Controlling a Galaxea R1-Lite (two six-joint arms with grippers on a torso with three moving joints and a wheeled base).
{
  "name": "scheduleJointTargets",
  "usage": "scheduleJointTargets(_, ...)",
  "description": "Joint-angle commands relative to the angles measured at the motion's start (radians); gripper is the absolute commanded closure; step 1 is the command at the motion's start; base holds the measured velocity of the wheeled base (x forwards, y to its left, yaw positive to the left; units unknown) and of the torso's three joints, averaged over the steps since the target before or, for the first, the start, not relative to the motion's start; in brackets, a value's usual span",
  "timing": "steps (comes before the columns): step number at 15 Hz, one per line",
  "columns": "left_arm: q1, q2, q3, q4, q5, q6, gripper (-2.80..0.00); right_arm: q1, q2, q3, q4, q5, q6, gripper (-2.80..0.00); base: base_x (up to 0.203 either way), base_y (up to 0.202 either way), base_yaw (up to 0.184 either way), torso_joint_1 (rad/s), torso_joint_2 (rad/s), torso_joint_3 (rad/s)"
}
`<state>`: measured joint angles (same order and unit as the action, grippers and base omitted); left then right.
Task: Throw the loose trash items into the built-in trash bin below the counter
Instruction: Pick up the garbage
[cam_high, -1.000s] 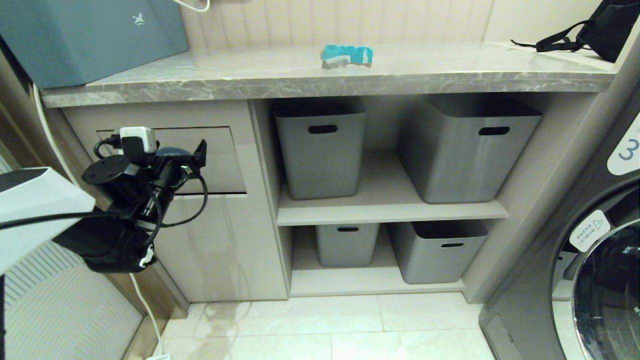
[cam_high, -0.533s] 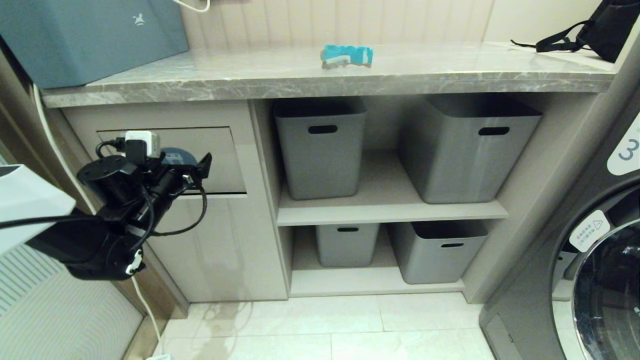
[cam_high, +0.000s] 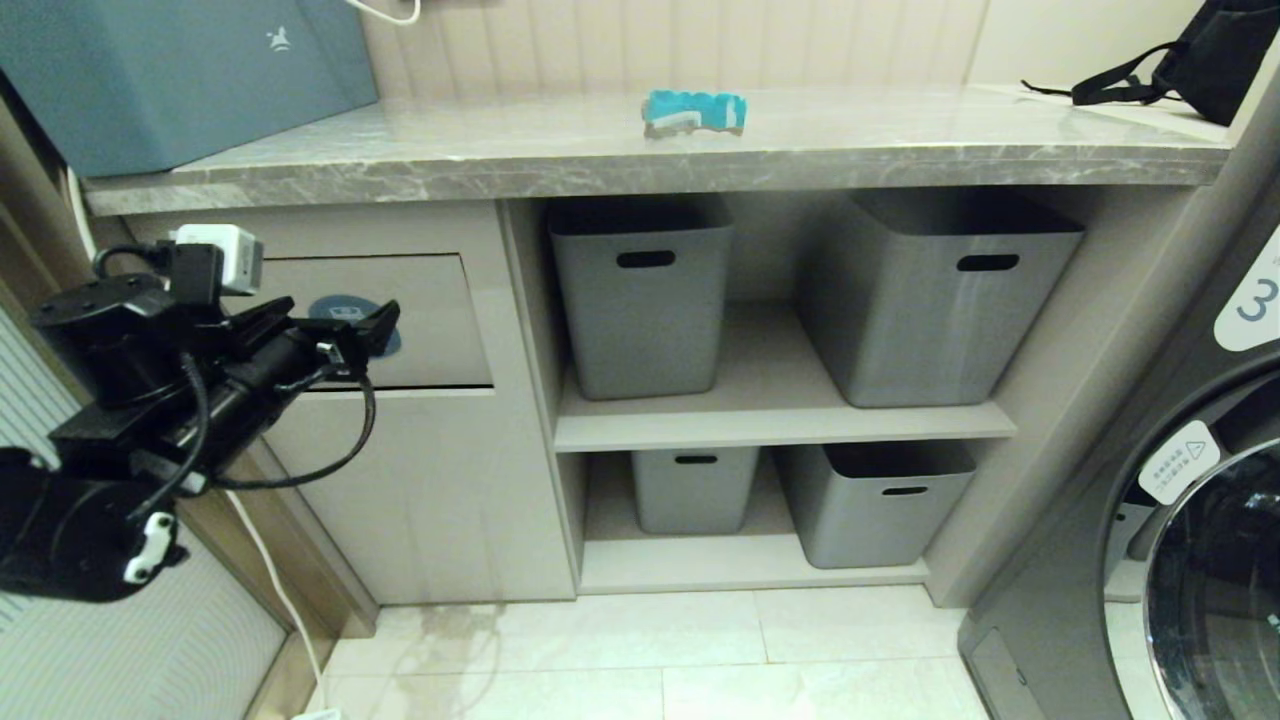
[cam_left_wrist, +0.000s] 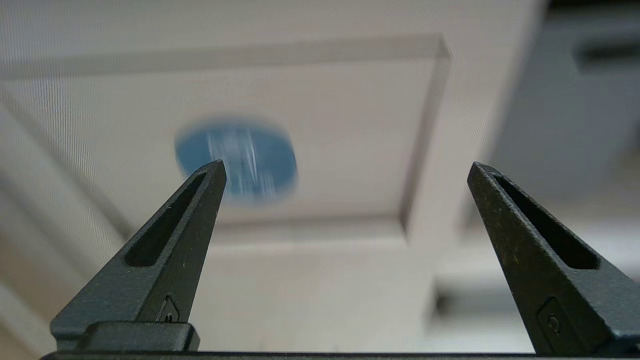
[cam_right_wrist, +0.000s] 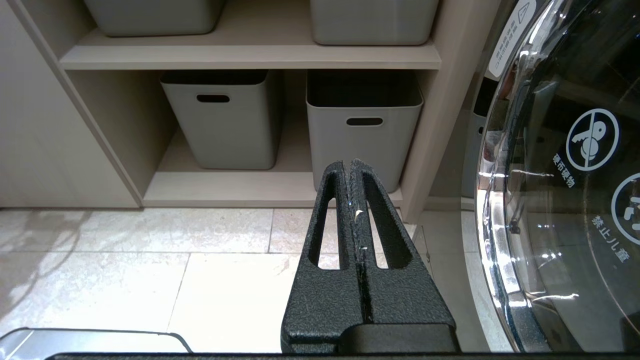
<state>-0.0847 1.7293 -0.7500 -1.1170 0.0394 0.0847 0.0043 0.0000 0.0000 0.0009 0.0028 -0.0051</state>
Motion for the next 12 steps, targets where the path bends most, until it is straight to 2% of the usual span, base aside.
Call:
scheduleJointTargets(1, 0.0, -0.238, 0.109, 0.186, -0.001, 0.005, -2.8, 0.0, -0.002, 0.0, 0.001, 0.0, -0.001, 0.0, 0.0, 0.0, 0.0, 0.0, 0.0, 0.0)
scheduleJointTargets(5, 0.001, -0.521, 0.197, 0.611, 0.001, 0.012, -2.8, 0.0, -0.001, 0.0, 0.0, 0.0, -0.001, 0.0, 0.0, 0.0, 0.0, 0.0, 0.0, 0.0)
scheduleJointTargets(7, 0.014, -0.652, 0.249, 0.757, 0.002, 0.013, -2.8, 0.0, -0.002, 0.0, 0.001, 0.0, -0.001, 0.0, 0.0, 0.0, 0.0, 0.0, 0.0, 0.0)
scheduleJointTargets(9, 0.029, -0.785, 0.355, 0.818, 0.003, 0.024, -2.8, 0.0, 0.0, 0.0, 0.0, 0.0, -0.001, 0.0, 0.0, 0.0, 0.0, 0.0, 0.0, 0.0)
scheduleJointTargets(12, 0.052, -0.989, 0.548, 0.819, 0.0, 0.056, -2.8, 0.0, -0.002, 0.0, 0.001, 0.0, -0.001, 0.0, 0.0, 0.0, 0.0, 0.0, 0.0, 0.0)
